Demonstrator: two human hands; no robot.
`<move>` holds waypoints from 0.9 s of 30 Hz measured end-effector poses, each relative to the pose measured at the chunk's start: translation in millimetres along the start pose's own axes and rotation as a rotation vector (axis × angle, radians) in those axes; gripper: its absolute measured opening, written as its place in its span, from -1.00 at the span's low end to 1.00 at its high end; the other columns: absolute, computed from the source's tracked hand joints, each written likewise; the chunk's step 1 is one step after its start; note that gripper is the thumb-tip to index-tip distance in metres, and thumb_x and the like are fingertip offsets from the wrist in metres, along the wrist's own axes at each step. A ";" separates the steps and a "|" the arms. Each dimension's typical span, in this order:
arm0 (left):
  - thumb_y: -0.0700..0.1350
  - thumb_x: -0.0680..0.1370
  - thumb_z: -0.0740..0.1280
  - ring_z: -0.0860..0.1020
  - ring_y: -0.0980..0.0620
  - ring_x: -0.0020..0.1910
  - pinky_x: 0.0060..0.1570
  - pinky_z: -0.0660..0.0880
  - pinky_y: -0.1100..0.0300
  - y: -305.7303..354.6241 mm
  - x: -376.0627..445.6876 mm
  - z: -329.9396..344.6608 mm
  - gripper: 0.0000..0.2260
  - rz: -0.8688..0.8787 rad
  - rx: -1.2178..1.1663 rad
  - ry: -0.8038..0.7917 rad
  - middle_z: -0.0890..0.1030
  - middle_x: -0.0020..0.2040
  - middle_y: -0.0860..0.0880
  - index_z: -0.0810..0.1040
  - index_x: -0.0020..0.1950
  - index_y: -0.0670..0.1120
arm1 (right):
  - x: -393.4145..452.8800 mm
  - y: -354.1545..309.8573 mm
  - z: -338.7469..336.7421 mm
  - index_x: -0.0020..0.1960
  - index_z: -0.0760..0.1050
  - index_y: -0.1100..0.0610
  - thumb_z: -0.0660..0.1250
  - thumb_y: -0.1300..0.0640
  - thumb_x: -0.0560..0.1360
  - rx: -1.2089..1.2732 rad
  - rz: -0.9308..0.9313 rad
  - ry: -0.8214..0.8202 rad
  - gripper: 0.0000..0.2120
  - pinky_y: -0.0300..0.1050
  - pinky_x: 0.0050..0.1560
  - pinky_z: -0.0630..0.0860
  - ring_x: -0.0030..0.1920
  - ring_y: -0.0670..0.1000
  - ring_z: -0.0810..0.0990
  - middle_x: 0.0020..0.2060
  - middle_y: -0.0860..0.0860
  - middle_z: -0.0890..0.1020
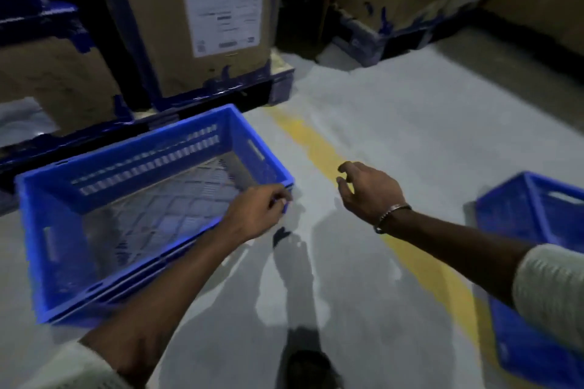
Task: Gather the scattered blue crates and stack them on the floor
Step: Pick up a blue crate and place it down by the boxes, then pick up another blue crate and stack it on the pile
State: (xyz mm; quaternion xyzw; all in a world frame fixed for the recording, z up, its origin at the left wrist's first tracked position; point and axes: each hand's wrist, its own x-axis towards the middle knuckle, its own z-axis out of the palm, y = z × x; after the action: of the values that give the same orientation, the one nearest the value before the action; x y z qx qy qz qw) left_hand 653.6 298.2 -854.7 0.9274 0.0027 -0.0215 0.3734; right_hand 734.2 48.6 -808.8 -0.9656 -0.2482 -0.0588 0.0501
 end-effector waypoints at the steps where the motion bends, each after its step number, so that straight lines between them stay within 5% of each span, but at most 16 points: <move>1: -0.01 0.59 0.28 0.69 0.07 -0.09 -0.01 0.63 0.02 19.8 5.5 9.9 -0.81 0.044 -0.032 -0.067 0.70 -0.14 0.16 0.68 0.08 0.09 | -15.7 12.1 -9.9 0.23 0.45 -0.02 0.13 -0.09 0.62 -0.026 0.006 0.007 -0.73 -0.06 -0.22 0.53 -0.01 0.11 0.64 0.05 -0.06 0.63; 6: 0.04 0.58 0.25 0.68 0.05 -0.06 -0.03 0.61 0.05 141.0 28.6 67.9 -0.80 0.210 -0.072 -0.068 0.72 -0.03 0.15 0.64 0.11 0.17 | -113.3 75.6 -64.0 0.21 0.45 -0.05 0.12 -0.12 0.61 -0.099 0.203 0.030 -0.73 -0.07 -0.26 0.50 -0.06 0.05 0.64 0.00 -0.10 0.63; 13: 0.00 0.58 0.26 0.68 -0.22 0.04 -0.03 0.61 -0.02 312.5 -39.5 189.4 -0.79 0.303 -0.171 -0.092 0.74 0.00 -0.10 0.65 0.11 0.04 | -280.1 165.0 -130.4 0.06 0.41 0.00 0.18 -0.06 0.56 -0.227 0.423 -0.213 -0.83 -0.04 -0.23 0.45 0.01 0.20 0.63 0.01 0.04 0.61; 18: -0.04 0.63 0.24 0.65 -0.28 0.08 -0.01 0.55 -0.06 345.7 -47.5 240.8 -0.75 0.335 -0.101 -0.136 0.70 0.08 -0.17 0.58 0.27 0.04 | -366.0 216.6 -154.3 0.31 0.45 -0.02 0.24 -0.10 0.57 -0.200 0.640 -0.433 -0.65 0.00 0.02 0.55 0.14 0.11 0.60 0.15 0.00 0.58; 24: -0.07 0.58 0.26 0.66 -0.28 0.06 -0.03 0.56 -0.06 349.2 -26.4 296.8 -0.67 0.299 -0.103 -0.132 0.70 0.09 -0.16 0.56 0.33 0.06 | -412.4 266.4 -135.0 0.26 0.47 0.09 0.23 -0.18 0.61 -0.052 0.994 -0.351 -0.60 -0.07 -0.06 0.46 0.13 0.18 0.62 0.12 0.11 0.65; 27: 0.01 0.56 0.29 0.68 -0.15 0.08 0.00 0.60 -0.03 341.5 -10.0 324.1 -0.69 0.306 -0.126 -0.099 0.70 0.13 0.00 0.53 0.31 0.12 | -416.1 289.3 -100.6 0.47 0.25 0.23 0.19 -0.20 0.62 0.189 1.220 -0.333 -0.37 0.04 0.10 0.49 0.24 0.28 0.55 0.28 0.28 0.55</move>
State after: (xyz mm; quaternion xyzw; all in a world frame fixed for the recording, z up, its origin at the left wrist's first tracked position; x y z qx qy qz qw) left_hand 638.4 -172.5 -851.2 0.8896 -0.1555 -0.0098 0.4294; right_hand 503.7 -413.2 -786.5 -0.9209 0.3377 0.1533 0.1201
